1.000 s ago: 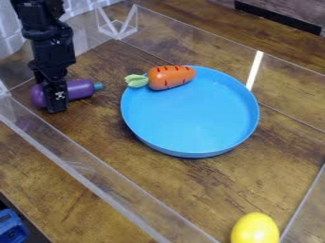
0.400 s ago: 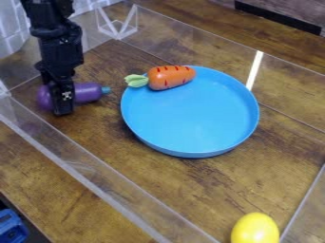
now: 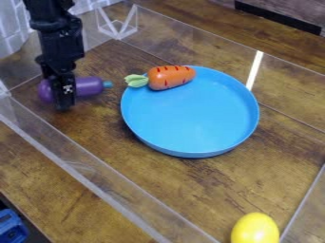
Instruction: Put the purple eggplant on the blue tray
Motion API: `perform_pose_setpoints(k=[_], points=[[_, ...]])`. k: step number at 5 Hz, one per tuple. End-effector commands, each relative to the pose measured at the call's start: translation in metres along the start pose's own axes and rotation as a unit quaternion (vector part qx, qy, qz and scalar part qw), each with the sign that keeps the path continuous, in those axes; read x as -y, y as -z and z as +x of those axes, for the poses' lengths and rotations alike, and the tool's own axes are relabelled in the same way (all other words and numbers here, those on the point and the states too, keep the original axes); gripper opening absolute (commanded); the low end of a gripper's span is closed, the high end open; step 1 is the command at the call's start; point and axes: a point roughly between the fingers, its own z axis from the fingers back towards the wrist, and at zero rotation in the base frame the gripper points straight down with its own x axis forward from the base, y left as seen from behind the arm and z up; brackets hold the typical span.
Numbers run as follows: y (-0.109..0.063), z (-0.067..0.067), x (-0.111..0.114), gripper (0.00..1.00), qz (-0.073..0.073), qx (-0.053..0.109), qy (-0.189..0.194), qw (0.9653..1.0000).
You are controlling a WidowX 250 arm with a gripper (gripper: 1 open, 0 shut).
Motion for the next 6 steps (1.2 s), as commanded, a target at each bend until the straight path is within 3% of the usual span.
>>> perform_pose_setpoints(k=[1,3,4,5,6], points=[[-0.037,0.017,-0.004,0.0,0.039,0.038,0.01,0.9984],[-0.061,0.034,0.008,0.0,0.041,0.053,0.021,0.9976],[-0.083,0.043,0.017,0.0,0.048,0.065,0.024,0.9964],[-0.099,0.055,0.032,0.0,0.05,0.08,0.021,0.9953],[-0.107,0.064,0.057,0.0,0.048,0.089,0.043,0.994]])
